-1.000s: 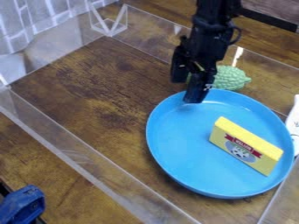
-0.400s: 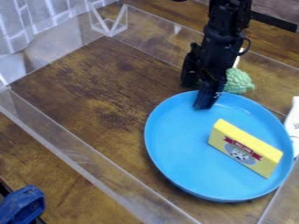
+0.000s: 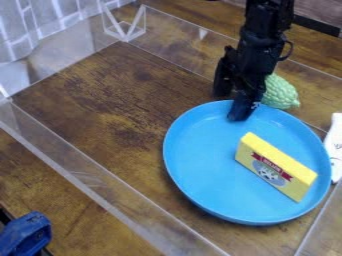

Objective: Put the green object in the blue tray

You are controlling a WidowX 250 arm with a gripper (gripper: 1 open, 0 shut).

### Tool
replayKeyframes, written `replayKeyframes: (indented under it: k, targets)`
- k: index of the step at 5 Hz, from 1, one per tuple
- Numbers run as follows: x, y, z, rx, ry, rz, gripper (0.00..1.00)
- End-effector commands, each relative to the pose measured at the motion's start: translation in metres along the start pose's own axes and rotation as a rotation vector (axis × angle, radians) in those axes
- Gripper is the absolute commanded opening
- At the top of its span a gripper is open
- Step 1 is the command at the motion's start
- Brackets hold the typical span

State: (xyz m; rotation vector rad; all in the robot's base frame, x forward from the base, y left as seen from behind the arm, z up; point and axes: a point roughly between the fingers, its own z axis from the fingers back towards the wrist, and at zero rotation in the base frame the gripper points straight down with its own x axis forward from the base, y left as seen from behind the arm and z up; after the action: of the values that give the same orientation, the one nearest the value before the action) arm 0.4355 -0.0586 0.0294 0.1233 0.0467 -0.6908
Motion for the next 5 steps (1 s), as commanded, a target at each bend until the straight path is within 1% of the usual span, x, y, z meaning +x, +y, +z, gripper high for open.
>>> replayKeyframes:
  k: [1, 3, 5]
  targets:
    - [0.012, -0.003, 0.008, 0.024, -0.062, -0.030, 1.00]
    - [0.015, -0.008, -0.008, 0.014, -0.079, -0.057, 1.00]
    - [0.017, -0.013, -0.014, 0.003, -0.089, -0.079, 1.00]
